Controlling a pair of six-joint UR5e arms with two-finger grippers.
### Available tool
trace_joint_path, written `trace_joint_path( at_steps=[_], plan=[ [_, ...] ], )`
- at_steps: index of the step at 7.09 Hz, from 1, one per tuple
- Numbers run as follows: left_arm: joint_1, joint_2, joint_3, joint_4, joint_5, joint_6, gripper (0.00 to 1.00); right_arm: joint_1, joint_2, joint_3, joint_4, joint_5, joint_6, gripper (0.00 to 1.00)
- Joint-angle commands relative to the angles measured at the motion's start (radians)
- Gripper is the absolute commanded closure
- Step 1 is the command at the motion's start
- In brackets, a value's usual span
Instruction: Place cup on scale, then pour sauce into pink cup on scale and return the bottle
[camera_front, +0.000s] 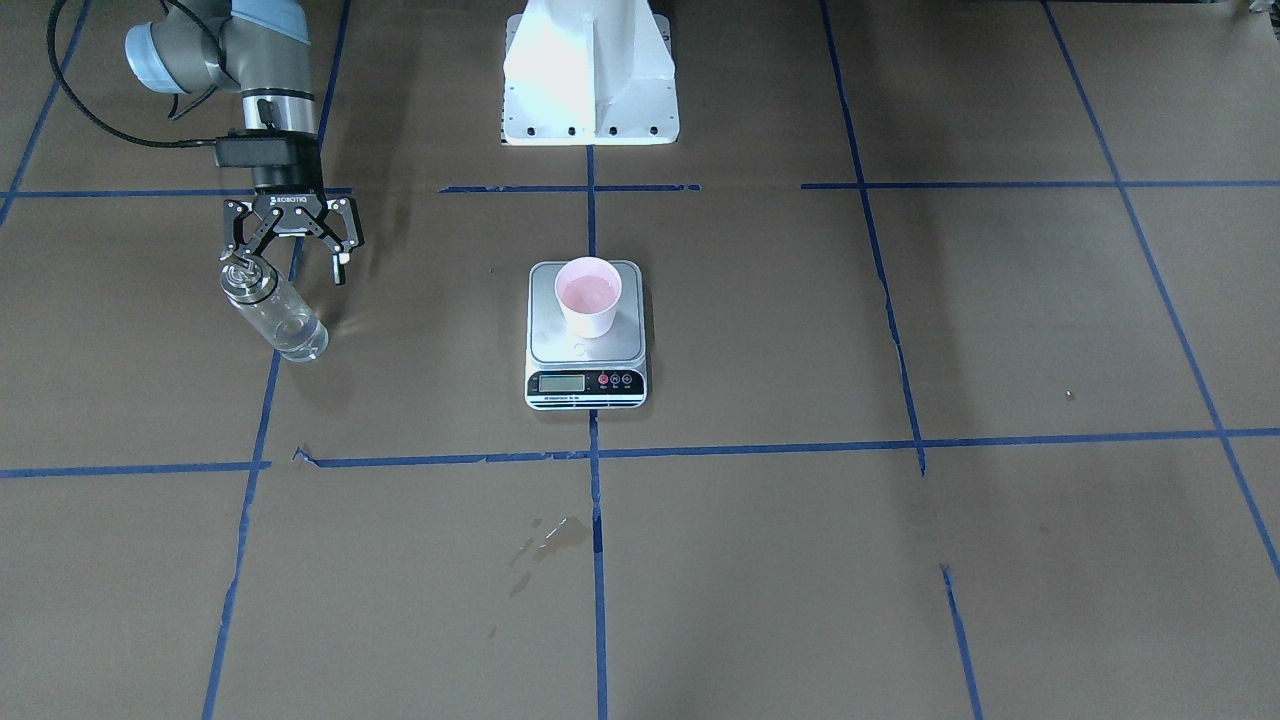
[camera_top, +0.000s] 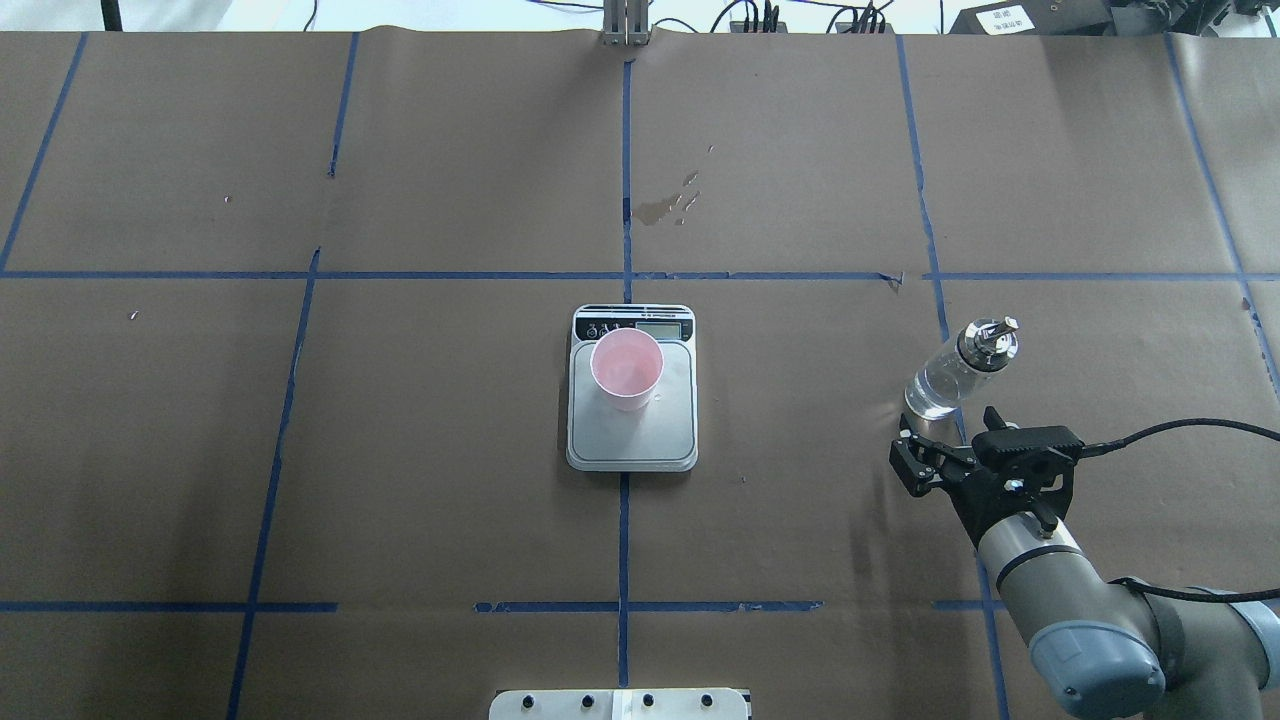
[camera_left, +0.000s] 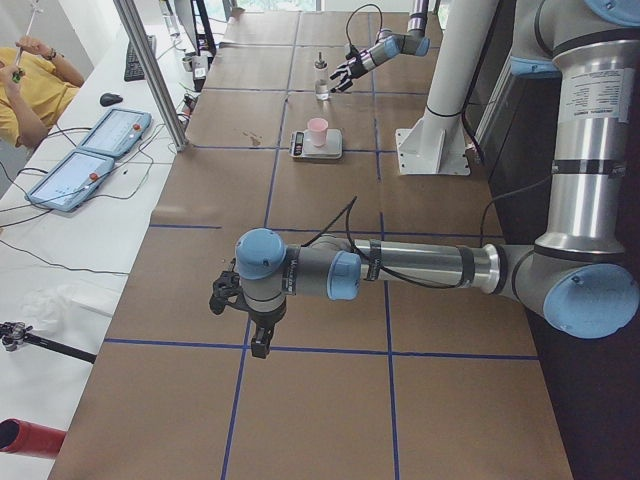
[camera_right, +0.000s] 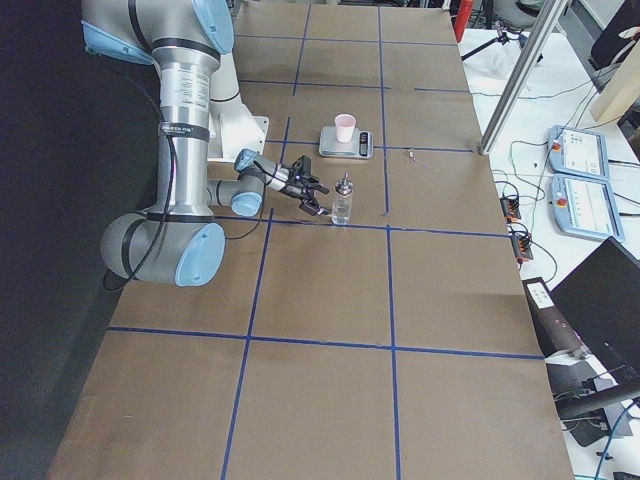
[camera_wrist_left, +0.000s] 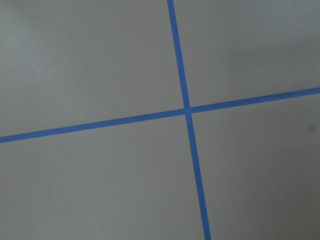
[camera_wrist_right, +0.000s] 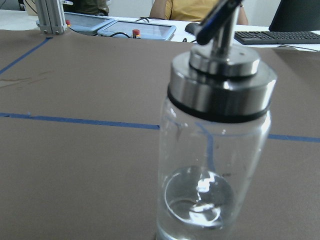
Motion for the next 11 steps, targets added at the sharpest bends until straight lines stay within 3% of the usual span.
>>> trace_joint_path(
  at_steps=[1, 3, 5, 6, 9, 11],
  plan=[
    [0.000, 0.000, 0.000, -0.001, -0.001, 0.000, 0.00, -0.012, -0.080, 0.039, 0.003, 0.009, -0.001, 0.00],
    [0.000, 0.000, -0.003, -0.001, 0.000, 0.000, 0.00, -0.007, -0.186, 0.103, 0.030, 0.051, -0.016, 0.00],
    [0.000, 0.000, -0.004, 0.000, 0.000, 0.000, 0.00, -0.003, -0.310, 0.074, 0.290, 0.104, -0.139, 0.00],
    [0.000, 0.000, -0.004, 0.000, 0.000, 0.000, 0.00, 0.052, -0.328, 0.065, 0.348, 0.186, -0.212, 0.00],
    [0.000, 0.002, -0.003, 0.000, 0.000, 0.000, 0.00, 0.529, -0.296, 0.044, 0.340, 0.740, -0.490, 0.00],
    [0.000, 0.002, -0.003, 0.000, 0.000, 0.000, 0.00, 0.917, -0.181, -0.115, 0.290, 1.209, -0.688, 0.00]
  ],
)
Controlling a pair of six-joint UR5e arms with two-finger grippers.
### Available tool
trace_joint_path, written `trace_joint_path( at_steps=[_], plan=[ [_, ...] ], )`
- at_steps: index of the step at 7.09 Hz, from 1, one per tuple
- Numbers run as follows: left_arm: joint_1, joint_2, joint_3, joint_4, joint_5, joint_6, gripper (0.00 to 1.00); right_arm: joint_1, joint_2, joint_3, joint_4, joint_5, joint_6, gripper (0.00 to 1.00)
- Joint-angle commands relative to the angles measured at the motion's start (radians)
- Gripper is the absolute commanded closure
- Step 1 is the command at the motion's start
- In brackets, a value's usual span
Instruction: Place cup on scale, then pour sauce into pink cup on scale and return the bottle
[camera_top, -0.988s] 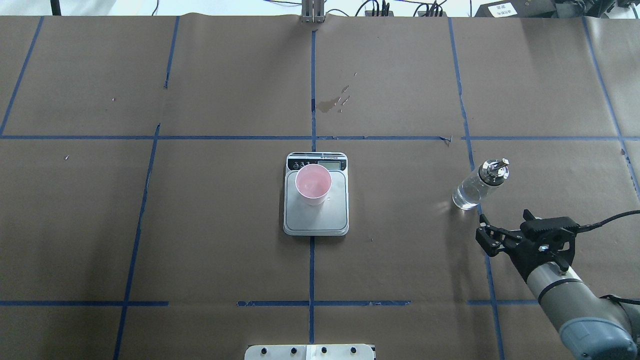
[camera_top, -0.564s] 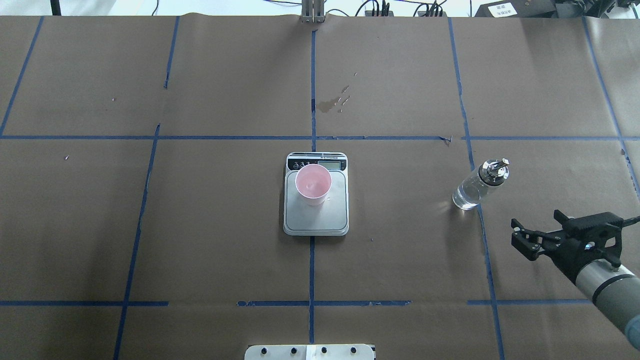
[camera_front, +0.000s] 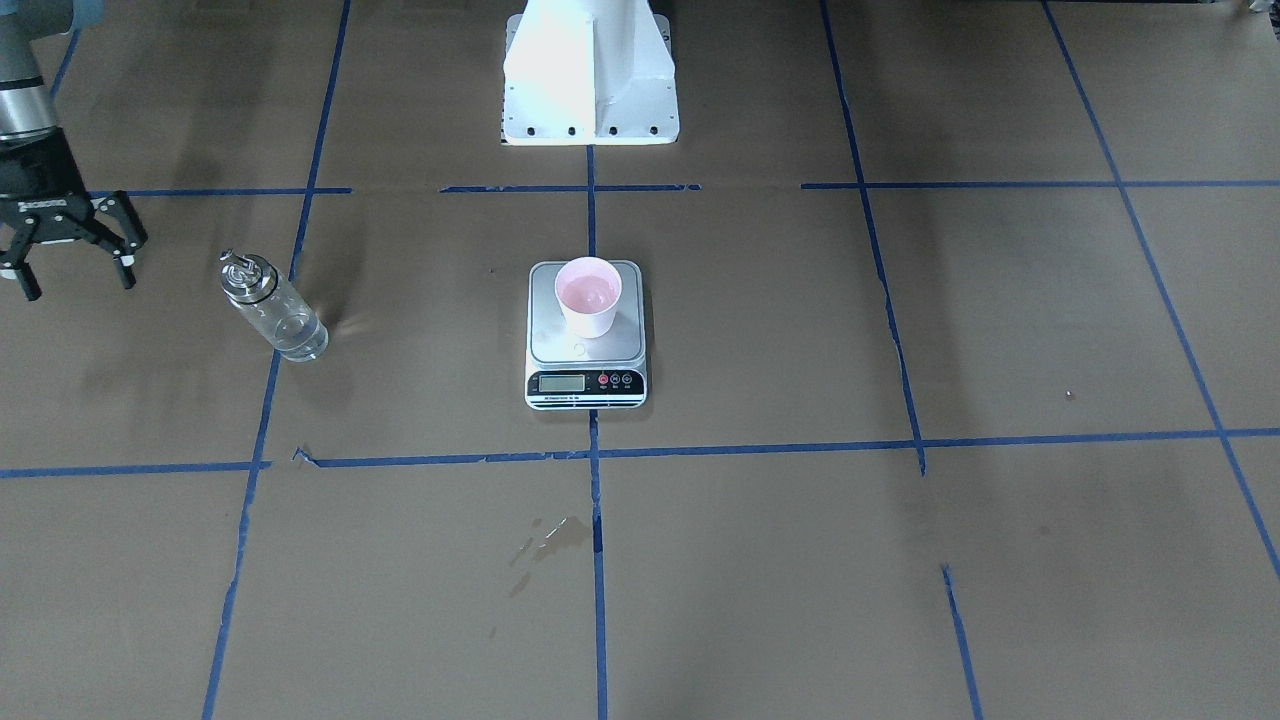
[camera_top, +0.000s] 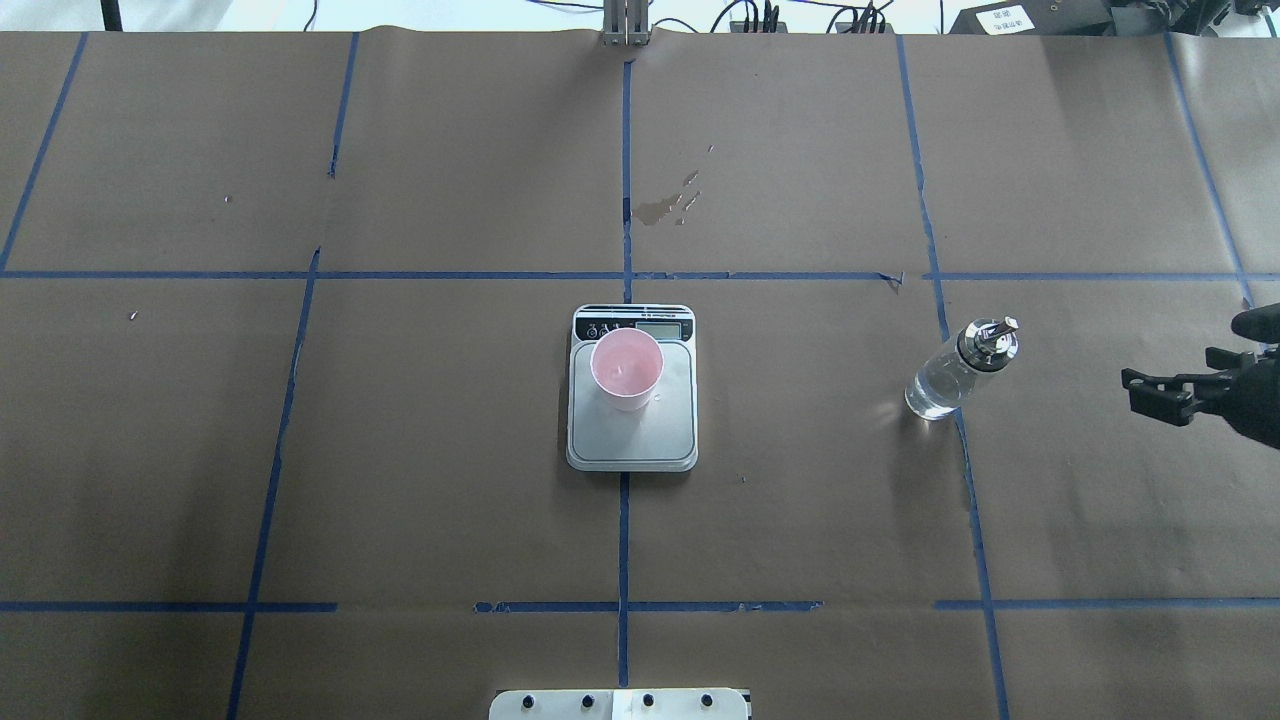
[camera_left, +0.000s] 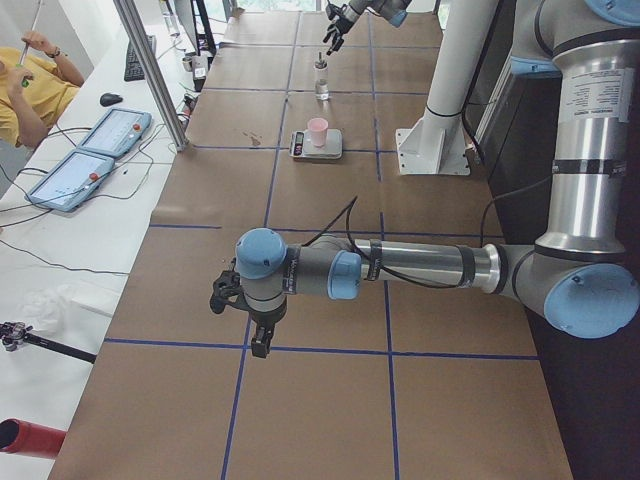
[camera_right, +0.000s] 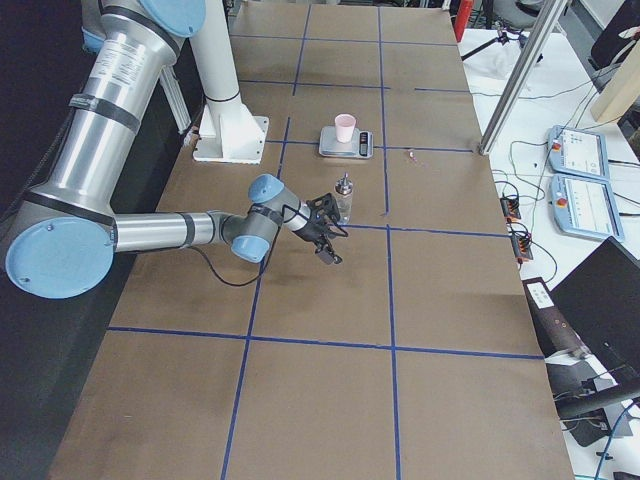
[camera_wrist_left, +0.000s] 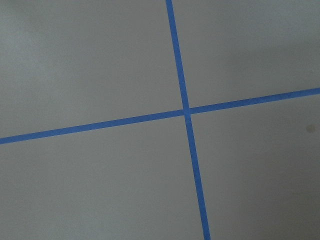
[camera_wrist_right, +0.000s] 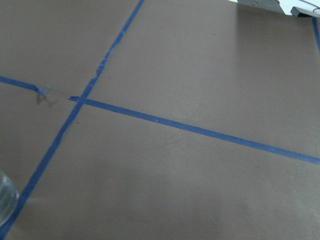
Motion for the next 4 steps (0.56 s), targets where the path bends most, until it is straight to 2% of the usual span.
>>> trace_joint_path(
  at_steps=[1, 2, 3, 4],
  plan=[
    [-0.001, 0.000, -0.002, 0.000, 0.001, 0.001, 0.00, 0.396, 0.129, -0.155, -0.161, 0.399, -0.300, 0.00],
    [-0.001, 0.000, -0.002, 0.000, -0.001, 0.001, 0.00, 0.506, 0.172, -0.169, -0.295, 0.411, -0.474, 0.00],
    [-0.001, 0.000, -0.002, 0.000, -0.001, 0.001, 0.00, 0.594, 0.247, -0.171, -0.461, 0.502, -0.580, 0.00],
    [-0.001, 0.000, 0.000, 0.000, -0.001, 0.001, 0.00, 0.673, 0.329, -0.171, -0.675, 0.605, -0.601, 0.00]
  ],
)
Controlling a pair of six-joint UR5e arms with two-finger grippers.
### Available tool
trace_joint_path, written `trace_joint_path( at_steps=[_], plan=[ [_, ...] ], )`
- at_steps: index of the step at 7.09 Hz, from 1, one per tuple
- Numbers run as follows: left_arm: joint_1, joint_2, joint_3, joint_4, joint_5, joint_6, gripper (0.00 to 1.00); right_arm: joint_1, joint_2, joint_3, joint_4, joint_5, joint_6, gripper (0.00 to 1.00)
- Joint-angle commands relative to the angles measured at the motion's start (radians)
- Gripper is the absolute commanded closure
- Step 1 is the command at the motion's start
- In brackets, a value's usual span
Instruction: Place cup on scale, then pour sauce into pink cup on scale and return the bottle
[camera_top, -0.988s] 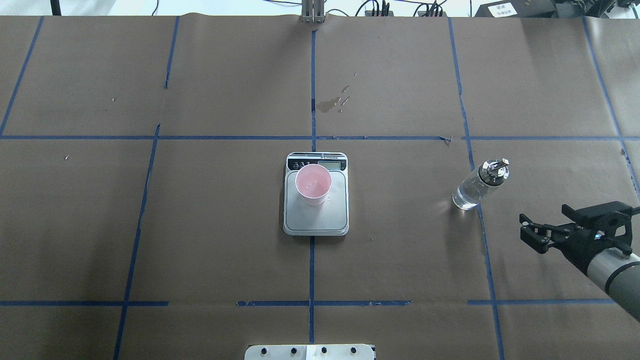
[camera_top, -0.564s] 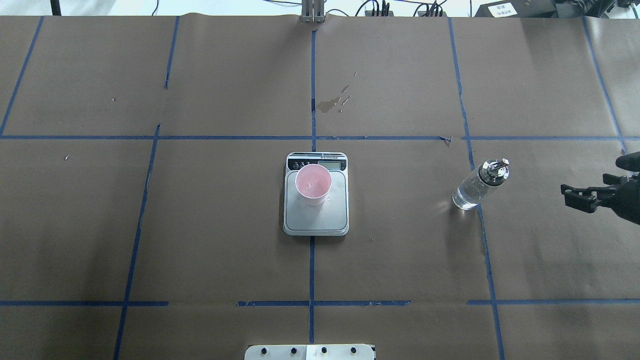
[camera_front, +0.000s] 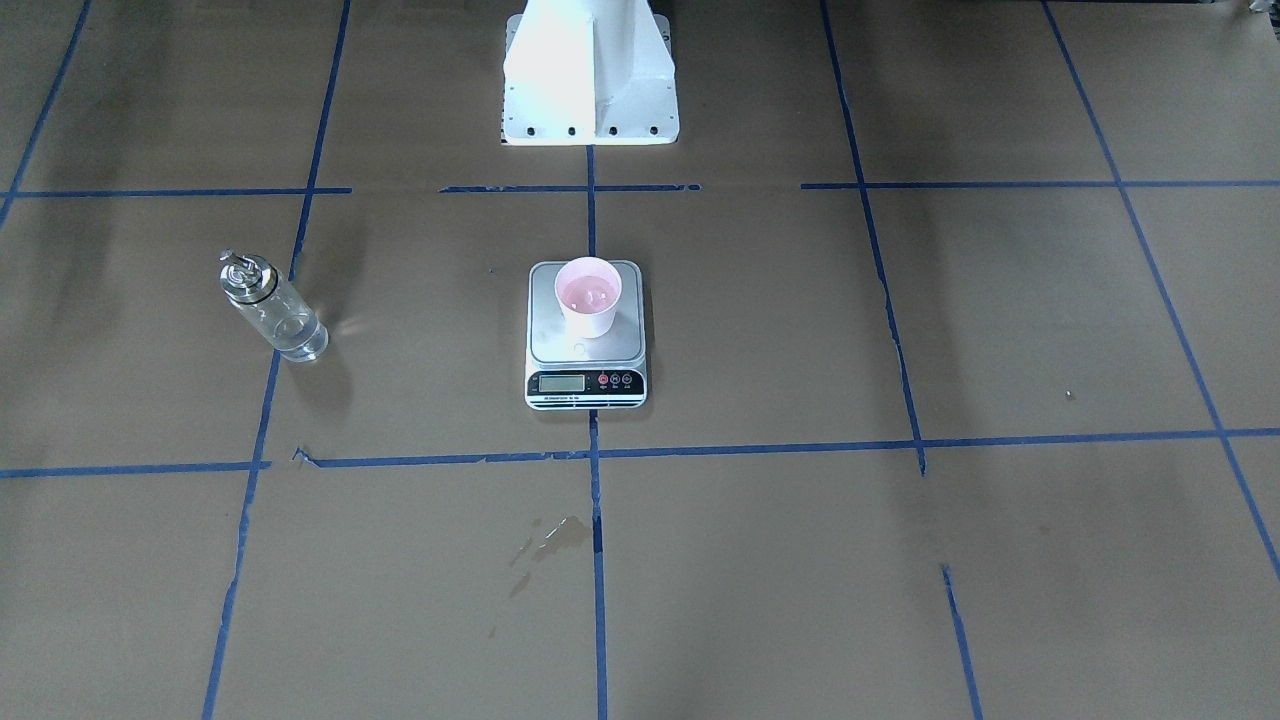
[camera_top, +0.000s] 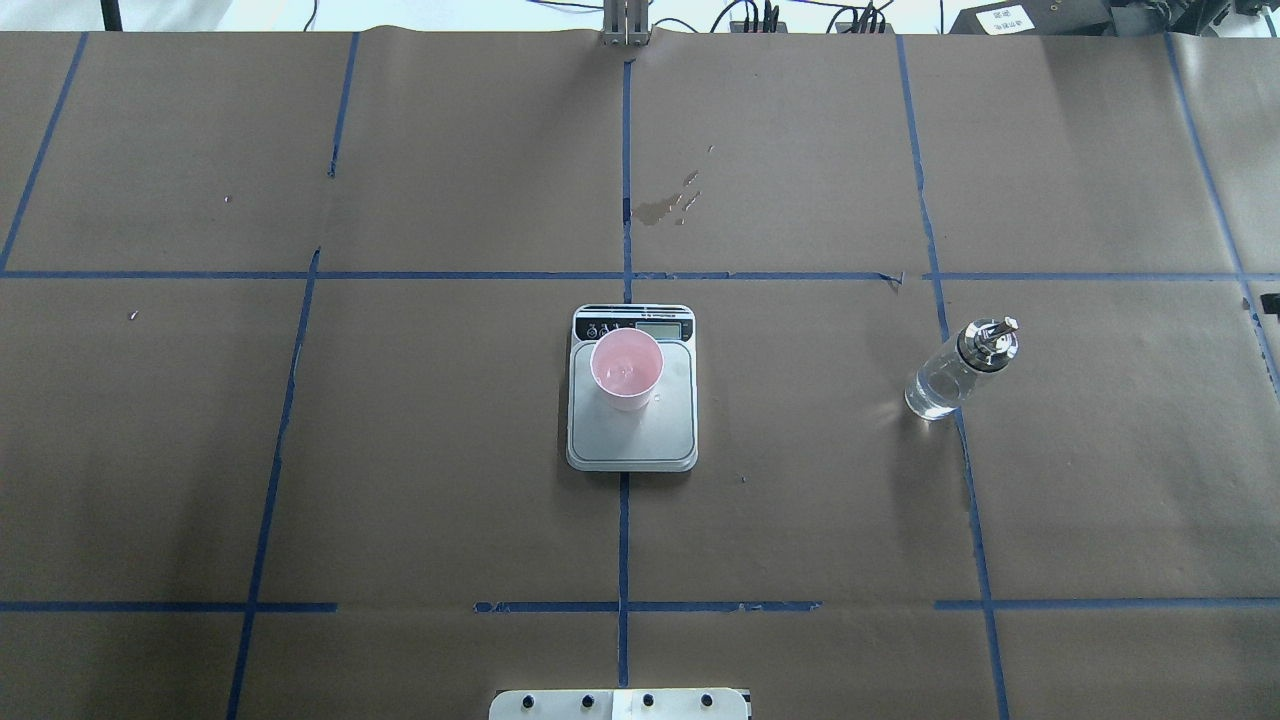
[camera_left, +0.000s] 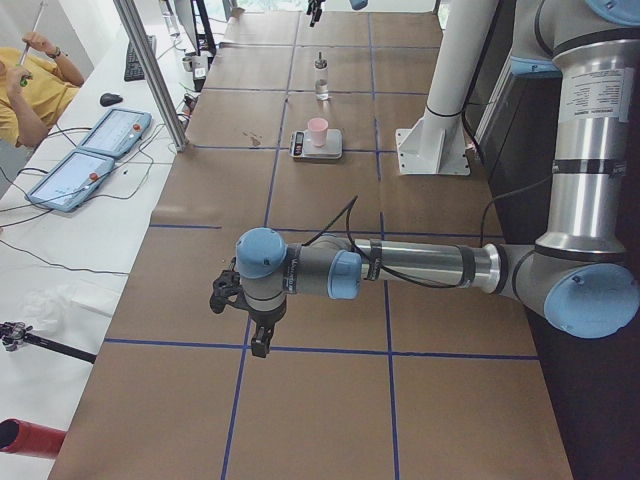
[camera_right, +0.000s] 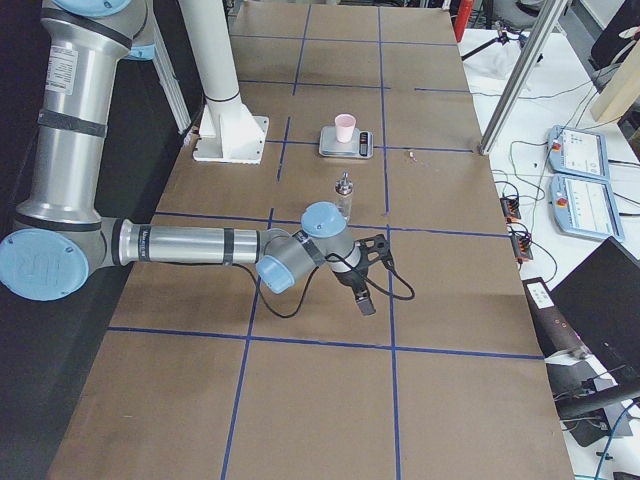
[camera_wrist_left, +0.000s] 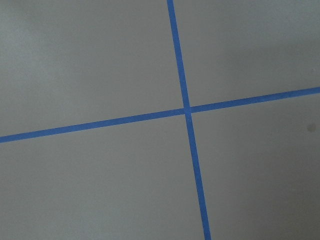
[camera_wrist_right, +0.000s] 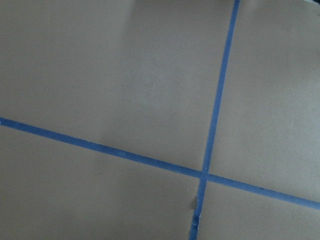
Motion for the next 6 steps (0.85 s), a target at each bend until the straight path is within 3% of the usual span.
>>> trace_joint_path(
  at_steps=[1, 2, 4, 6],
  plan=[
    [0.000, 0.000, 0.003, 0.000, 0.000, 0.000, 0.00, 0.142, 0.153, -0.006, -0.442, 0.133, -0.103, 0.00],
    [0.000, 0.000, 0.003, 0.000, 0.001, 0.000, 0.00, 0.144, 0.169, -0.020, -0.558, 0.132, -0.121, 0.00],
    [0.000, 0.000, 0.006, 0.000, 0.000, -0.001, 0.00, 0.175, 0.090, -0.041, -0.574, 0.153, -0.284, 0.00],
    [0.000, 0.000, 0.006, 0.000, 0.000, -0.001, 0.00, 0.198, 0.020, -0.055, -0.561, 0.285, -0.305, 0.00]
  ],
)
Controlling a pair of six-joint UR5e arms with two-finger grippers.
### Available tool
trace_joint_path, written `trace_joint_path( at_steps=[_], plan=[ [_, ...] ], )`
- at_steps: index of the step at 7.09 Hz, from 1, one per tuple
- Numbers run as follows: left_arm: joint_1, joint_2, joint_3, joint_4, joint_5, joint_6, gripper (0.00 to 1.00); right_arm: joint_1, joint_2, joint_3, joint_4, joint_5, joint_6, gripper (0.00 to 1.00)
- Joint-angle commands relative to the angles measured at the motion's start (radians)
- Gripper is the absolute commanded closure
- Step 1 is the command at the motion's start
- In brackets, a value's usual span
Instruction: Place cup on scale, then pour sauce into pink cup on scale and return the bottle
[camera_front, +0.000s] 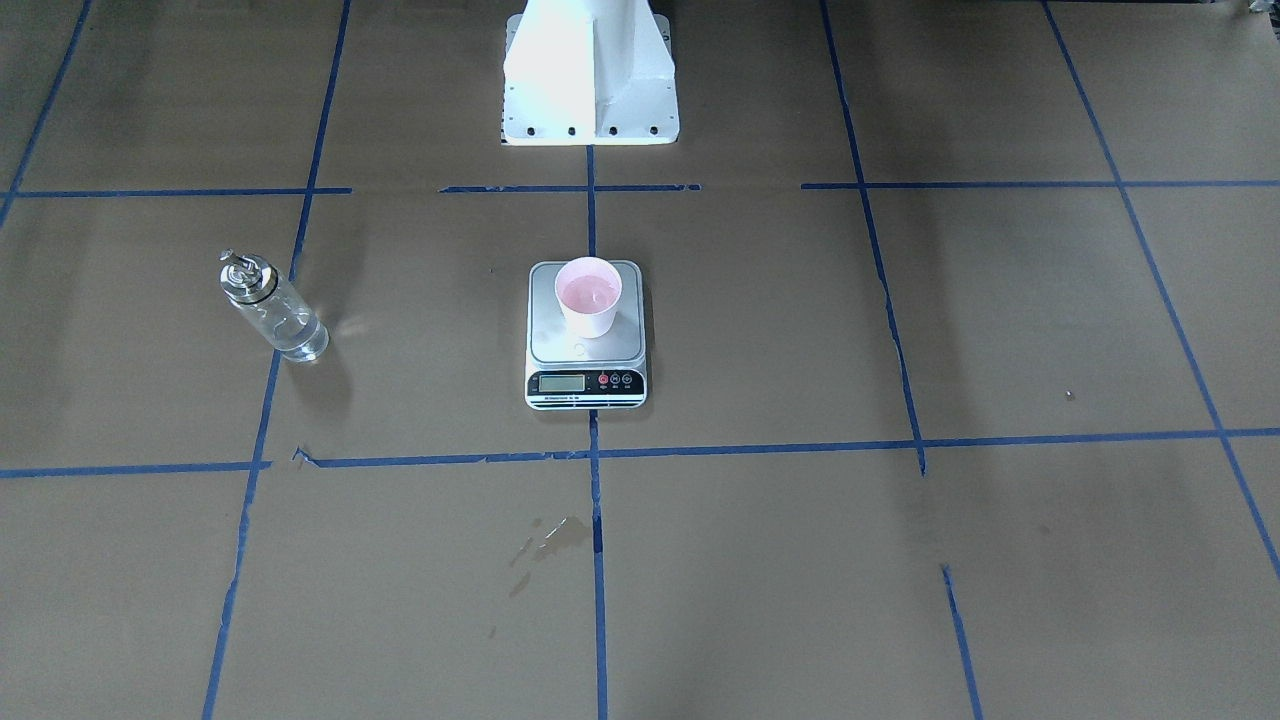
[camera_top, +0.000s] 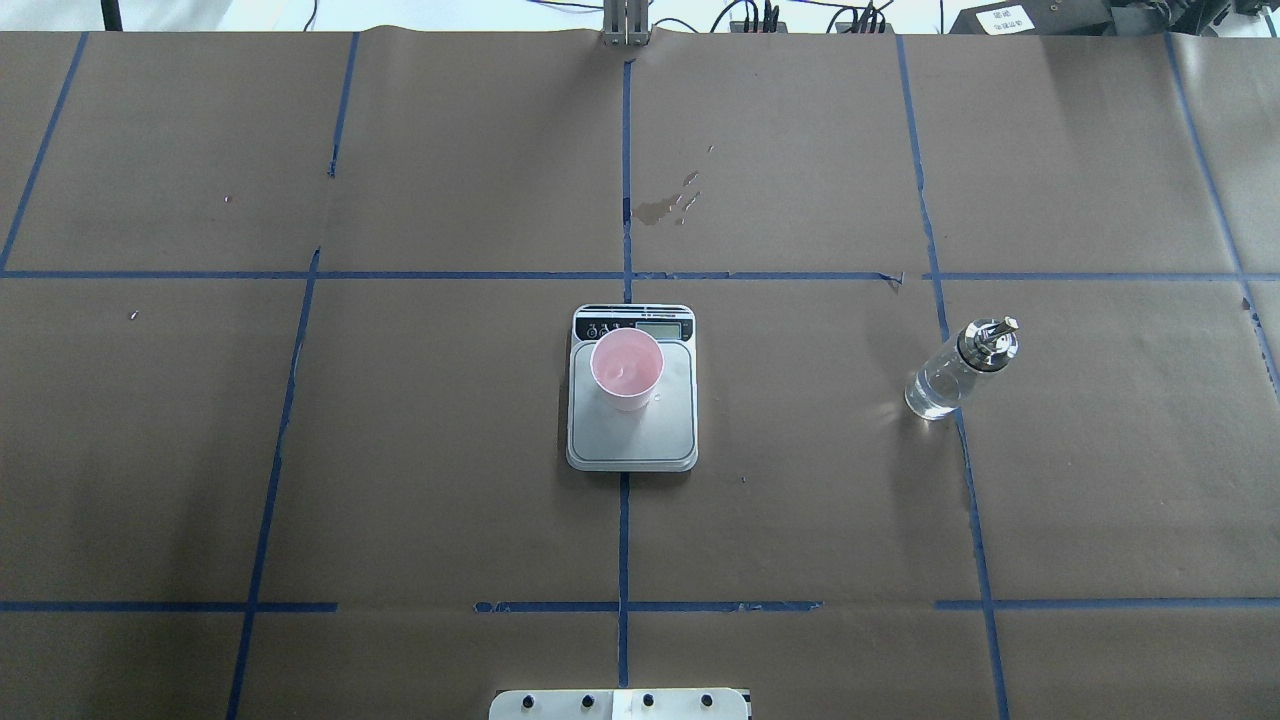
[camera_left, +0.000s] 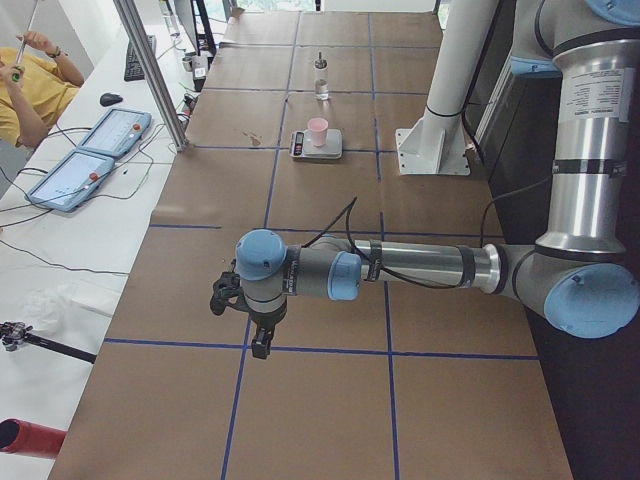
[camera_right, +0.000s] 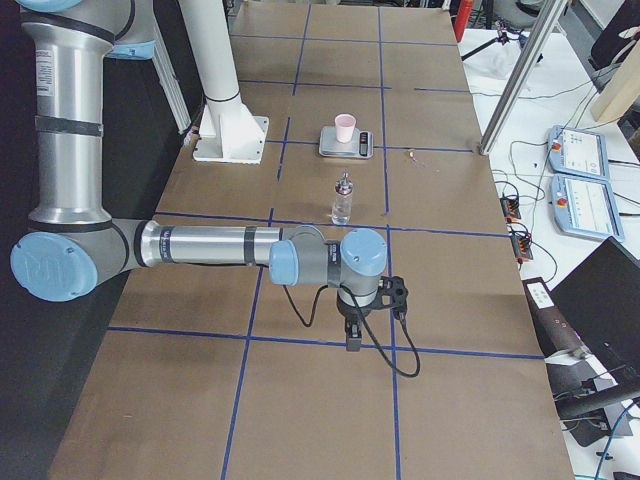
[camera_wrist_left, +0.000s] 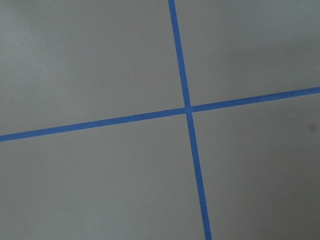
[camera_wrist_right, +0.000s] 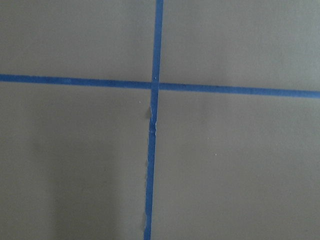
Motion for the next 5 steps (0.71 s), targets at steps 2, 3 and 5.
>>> trace_joint_path(
  at_steps=[2, 3, 5],
  plan=[
    [0.001, -0.002, -0.003, 0.000, 0.000, 0.000, 0.00, 0.023, -0.032, -0.013, -0.011, 0.081, -0.024, 0.00],
    [0.001, -0.006, -0.002, 0.000, 0.000, 0.000, 0.00, 0.023, -0.029, -0.008, -0.005, 0.062, -0.014, 0.00],
    [0.001, -0.015, -0.003, 0.000, 0.000, 0.000, 0.00, 0.023, -0.011, -0.004, 0.001, 0.052, -0.014, 0.00]
  ],
)
